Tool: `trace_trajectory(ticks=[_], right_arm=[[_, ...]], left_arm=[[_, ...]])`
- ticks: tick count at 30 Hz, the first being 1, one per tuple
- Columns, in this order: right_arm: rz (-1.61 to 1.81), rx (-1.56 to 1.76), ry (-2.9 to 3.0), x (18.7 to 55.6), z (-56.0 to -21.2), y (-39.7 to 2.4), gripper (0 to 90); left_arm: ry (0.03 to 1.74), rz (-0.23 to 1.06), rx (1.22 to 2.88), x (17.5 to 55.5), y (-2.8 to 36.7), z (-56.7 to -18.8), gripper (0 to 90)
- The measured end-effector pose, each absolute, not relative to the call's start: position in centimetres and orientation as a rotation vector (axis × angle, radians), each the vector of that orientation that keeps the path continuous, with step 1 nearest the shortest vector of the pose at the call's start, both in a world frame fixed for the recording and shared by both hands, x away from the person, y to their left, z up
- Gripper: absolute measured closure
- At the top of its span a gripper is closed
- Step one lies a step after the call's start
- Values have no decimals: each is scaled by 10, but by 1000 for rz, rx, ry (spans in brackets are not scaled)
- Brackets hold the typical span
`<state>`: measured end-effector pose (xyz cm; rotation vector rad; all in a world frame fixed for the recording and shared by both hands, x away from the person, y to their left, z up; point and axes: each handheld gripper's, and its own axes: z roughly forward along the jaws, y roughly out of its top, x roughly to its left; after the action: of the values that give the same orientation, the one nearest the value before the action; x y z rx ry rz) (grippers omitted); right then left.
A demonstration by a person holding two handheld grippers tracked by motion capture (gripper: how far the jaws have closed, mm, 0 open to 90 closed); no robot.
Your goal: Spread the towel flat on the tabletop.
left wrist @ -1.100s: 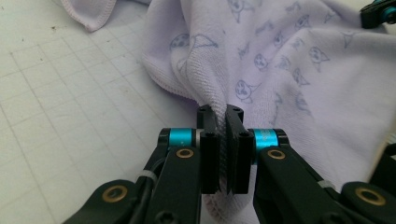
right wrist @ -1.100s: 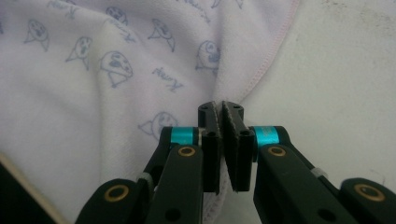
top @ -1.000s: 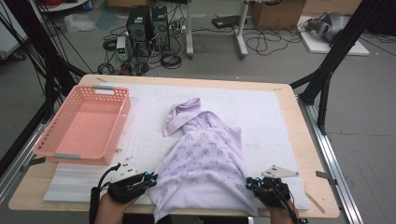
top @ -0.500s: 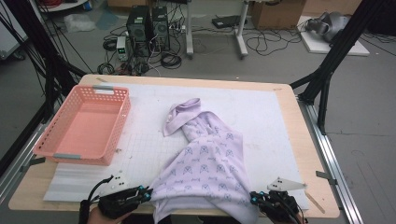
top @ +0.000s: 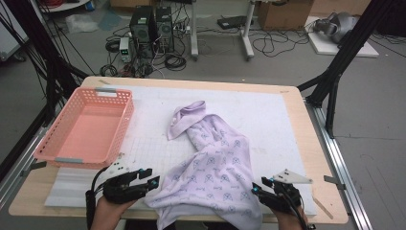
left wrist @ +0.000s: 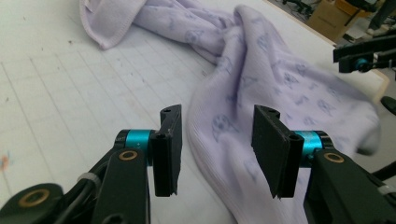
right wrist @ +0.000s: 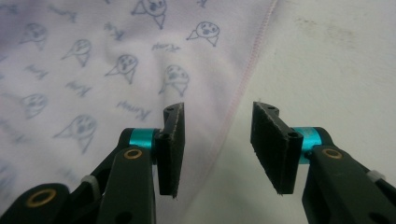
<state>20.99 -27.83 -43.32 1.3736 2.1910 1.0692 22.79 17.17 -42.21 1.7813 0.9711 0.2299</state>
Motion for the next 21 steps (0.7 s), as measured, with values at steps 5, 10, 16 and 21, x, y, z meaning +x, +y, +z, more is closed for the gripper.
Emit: trace_trajectory(ticks=[5, 10, 16, 21], right_arm=[[1002, 1345, 2228, 228, -445, -261, 624], [1060, 1311, 2265, 226, -446, -263, 848], [1076, 1322, 2259, 224, -447, -264, 854], [1080, 1320, 2272, 223, -446, -266, 855]], left_arm=[[1003, 238, 1825, 254, 153, -430, 528], [991, 218, 1930, 271, 122, -441, 494], [881, 307, 2072, 263, 98, -449, 824], [898, 257, 2033, 258, 108, -445, 856]])
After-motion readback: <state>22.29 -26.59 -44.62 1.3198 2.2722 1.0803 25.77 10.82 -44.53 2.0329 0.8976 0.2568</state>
